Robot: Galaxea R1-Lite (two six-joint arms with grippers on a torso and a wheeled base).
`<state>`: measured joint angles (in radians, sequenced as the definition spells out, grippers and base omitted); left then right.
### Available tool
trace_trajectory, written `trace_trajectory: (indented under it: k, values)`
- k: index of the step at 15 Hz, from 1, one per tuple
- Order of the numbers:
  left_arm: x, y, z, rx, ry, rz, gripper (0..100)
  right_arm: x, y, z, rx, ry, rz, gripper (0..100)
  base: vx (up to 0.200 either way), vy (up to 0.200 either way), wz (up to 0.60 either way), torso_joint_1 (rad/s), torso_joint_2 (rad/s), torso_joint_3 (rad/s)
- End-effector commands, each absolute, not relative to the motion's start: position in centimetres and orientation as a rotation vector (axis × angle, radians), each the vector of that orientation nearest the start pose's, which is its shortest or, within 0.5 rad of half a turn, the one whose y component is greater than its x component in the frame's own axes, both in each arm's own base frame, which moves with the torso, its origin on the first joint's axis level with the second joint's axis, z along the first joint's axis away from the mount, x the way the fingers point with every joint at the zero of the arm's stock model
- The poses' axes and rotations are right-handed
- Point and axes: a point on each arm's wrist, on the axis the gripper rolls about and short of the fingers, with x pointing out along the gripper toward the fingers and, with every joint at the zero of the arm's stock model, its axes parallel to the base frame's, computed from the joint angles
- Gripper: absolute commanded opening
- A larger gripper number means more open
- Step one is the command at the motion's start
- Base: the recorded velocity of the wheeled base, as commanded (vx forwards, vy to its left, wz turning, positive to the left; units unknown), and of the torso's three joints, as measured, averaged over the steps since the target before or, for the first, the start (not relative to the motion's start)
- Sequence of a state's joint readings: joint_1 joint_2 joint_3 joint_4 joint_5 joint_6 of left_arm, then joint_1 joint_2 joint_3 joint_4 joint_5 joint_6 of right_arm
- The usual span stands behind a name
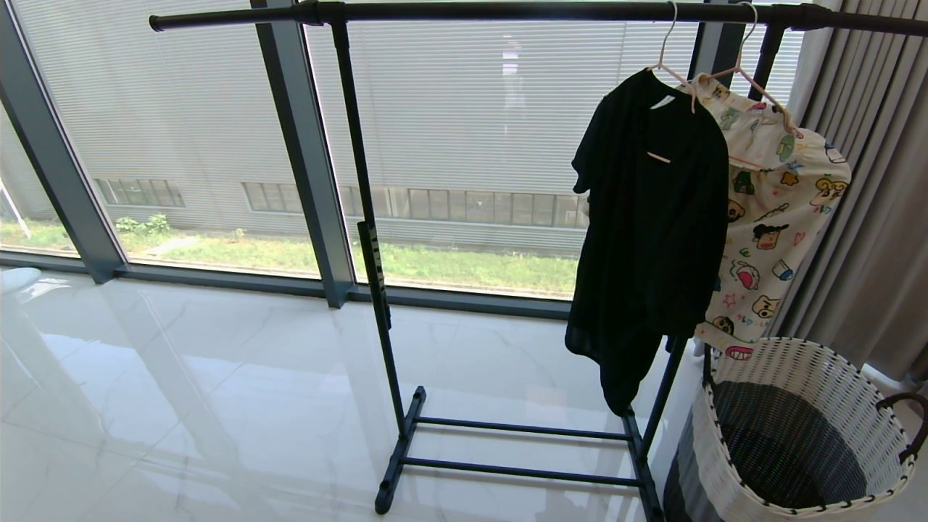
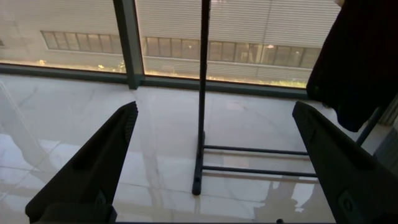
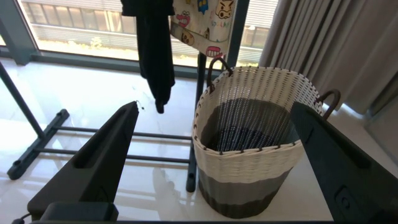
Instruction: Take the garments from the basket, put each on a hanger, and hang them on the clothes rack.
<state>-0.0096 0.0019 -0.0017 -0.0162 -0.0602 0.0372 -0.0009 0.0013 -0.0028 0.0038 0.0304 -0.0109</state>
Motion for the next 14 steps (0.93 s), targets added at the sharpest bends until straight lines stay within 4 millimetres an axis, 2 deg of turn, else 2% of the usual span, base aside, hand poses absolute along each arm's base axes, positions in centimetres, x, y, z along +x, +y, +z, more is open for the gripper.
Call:
trace_trajectory:
  k: [1, 14]
  values:
    - [-2.27, -0.12, 7.69, 0.049, -0.014, -0.070, 100, -2.29, 0.07, 7.61, -0.011, 0.001, 0.031, 100, 0.000, 0.000, 0.00, 0.000, 0.00, 0.000]
    - [-2.27, -0.12, 7.69, 0.034, -0.013, -0.070, 100, -2.29, 0.07, 7.61, -0.011, 0.001, 0.031, 100, 0.000, 0.000, 0.00, 0.000, 0.00, 0.000]
